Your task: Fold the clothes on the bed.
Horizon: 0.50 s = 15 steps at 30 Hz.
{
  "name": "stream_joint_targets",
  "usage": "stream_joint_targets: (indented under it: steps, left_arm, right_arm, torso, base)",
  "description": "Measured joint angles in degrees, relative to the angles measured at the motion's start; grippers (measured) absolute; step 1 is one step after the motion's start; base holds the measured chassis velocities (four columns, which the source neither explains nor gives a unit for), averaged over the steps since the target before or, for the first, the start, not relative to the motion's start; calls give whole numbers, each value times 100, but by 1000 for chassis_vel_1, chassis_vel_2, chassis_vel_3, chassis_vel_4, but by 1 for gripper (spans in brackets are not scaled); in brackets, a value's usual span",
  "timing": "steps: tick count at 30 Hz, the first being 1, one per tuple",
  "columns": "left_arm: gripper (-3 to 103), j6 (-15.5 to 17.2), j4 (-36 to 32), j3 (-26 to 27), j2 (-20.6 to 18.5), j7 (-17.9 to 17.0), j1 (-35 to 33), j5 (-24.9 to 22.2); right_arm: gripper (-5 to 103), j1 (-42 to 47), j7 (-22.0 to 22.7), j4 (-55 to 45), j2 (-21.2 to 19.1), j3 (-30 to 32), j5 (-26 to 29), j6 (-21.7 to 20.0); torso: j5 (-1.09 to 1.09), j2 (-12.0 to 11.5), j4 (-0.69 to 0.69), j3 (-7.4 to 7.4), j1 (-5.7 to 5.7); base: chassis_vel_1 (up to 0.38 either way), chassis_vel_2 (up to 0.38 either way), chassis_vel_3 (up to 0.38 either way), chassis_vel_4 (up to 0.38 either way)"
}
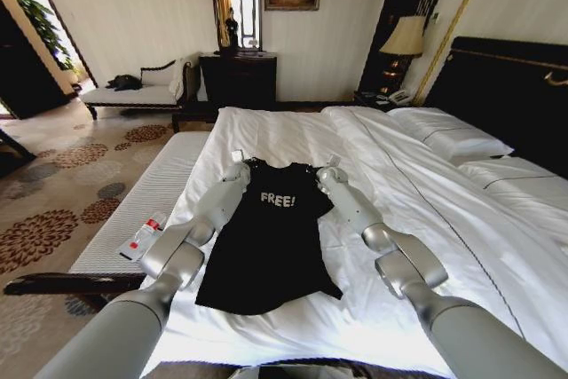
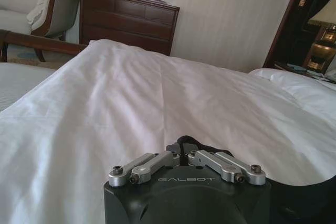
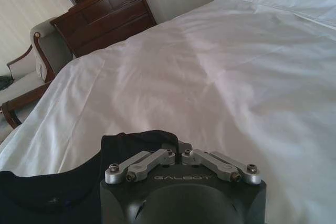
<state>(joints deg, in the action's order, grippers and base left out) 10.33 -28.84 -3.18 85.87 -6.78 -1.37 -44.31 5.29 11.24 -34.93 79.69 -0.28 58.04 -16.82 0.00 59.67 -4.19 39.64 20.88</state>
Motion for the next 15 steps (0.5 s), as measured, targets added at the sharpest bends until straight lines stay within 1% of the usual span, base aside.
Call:
stream_joint_targets:
  steps: [7,8,9,12,15]
  left_arm:
    - [2,-22,161,124,56,45,-55,117]
    - [2,-28,266,219,133,45,-62,225]
    - [2,-37,332,250,168,45,-52,274]
    - [2,-44,404,282,201,44,-38,324]
    - [2,15,373,287,186,-6,-55,331]
  right_arm:
    - [1,-94,-87,343,144,39,-231,173]
    - [1,-113,-94,450,189,65,-350,284]
    - [1,-121,-95,485,203,74,-379,308]
    - [1,-124,-97,509,210,74,-406,321]
    - [1,-75,-118,449,166,35,-422,286]
  torso:
    - [-1,0,2,0,1]
    - [0,0,0,0,0]
    - [0,0,0,0,0]
    - [0,0,-2,0,0]
    - [1,0,-1,0,0]
  base:
    - [0,0,0,0]
    - [0,0,0,0]
    - [0,0,0,0]
    - [0,0,0,0]
    - [0,0,0,0]
